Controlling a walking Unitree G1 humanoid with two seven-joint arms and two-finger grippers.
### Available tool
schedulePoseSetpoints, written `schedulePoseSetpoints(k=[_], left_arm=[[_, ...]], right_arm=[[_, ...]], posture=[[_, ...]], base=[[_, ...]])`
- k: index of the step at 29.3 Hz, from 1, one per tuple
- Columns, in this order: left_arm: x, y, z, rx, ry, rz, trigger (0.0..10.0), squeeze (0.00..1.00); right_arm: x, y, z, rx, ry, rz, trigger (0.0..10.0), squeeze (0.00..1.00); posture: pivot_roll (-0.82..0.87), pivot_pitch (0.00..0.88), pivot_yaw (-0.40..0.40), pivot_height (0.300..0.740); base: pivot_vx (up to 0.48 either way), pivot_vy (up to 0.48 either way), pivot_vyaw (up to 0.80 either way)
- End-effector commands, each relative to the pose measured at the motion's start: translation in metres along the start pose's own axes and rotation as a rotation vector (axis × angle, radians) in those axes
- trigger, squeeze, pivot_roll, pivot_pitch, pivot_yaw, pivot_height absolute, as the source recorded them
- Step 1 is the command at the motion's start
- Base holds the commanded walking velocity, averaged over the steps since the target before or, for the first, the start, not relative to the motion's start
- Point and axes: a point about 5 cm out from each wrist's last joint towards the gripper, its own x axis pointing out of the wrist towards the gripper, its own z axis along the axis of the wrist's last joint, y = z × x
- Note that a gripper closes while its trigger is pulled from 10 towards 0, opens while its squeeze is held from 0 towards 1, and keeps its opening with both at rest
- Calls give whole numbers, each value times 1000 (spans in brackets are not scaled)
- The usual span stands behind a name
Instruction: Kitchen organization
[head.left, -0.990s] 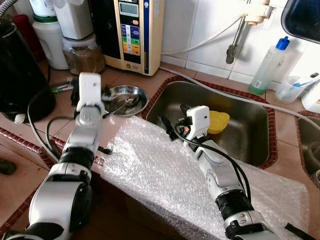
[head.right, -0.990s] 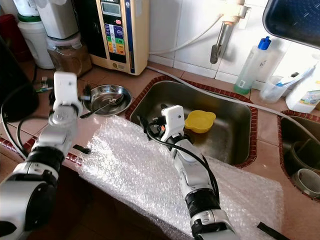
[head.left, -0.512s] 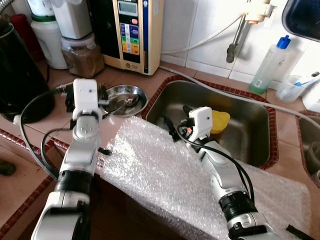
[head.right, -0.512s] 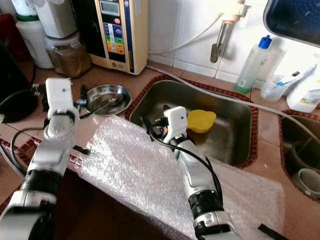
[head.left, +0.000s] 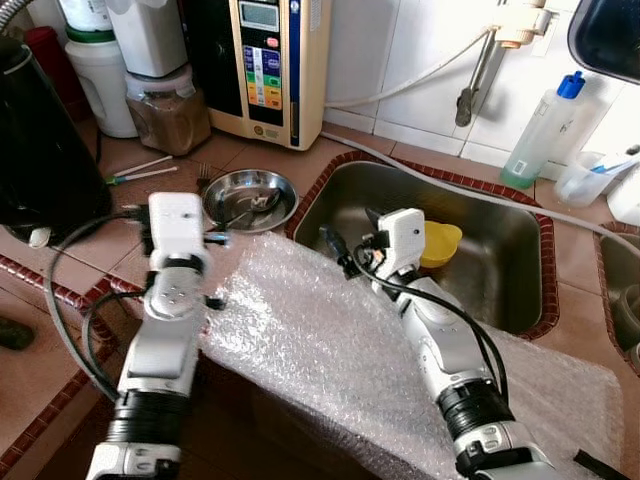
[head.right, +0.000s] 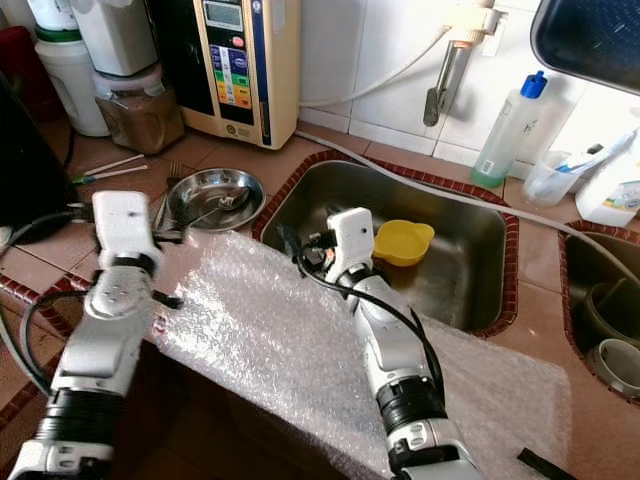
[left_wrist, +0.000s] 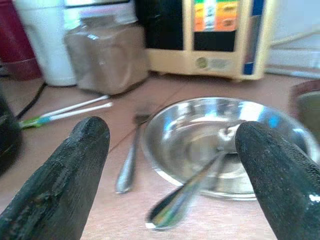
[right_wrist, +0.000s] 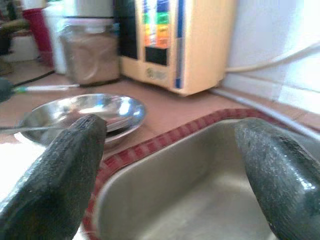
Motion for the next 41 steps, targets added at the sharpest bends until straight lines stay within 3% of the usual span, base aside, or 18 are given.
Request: schedulePoseSetpoints(k=[1,6,10,12,16,24,41], left_arm=[[-3,-4,3,-10,-4,-36,10000,0],[-11,-13,9,-12,-38,-109,10000,0],[-16,-14,9,4,-11,-126,10000,0],[-18,-11,10,-36,-19,-104,10000,0],[-19,-8,16,-14,-51,-79,10000,0],[-21,-15,18,-44,-23,-89,10000,0],[-19,-18,13,-58,27,-92,10000,0]], right_arm=[[-3,-9,4,-7,-4,-49,10000,0],[-11,-17,2,9,3,-100,10000,0],[-11,-18,4,14,-7,-108,10000,0],[-10,-17,5,9,-11,-107,10000,0],[-8,-15,9,6,-15,-111,10000,0],[-3,-14,14,27,-25,-118,10000,0],[-3,-14,11,39,-6,-131,10000,0]], posture=[[95,0,-6,740],[88,0,-3,740],[85,0,2,740],[84,0,4,740],[74,0,8,740],[64,0,-3,740],[67,0,-3,740]], base=[[0,0,0],[0,0,-754],[0,0,-347],[0,0,0],[0,0,0],[0,0,0],[0,387,0]])
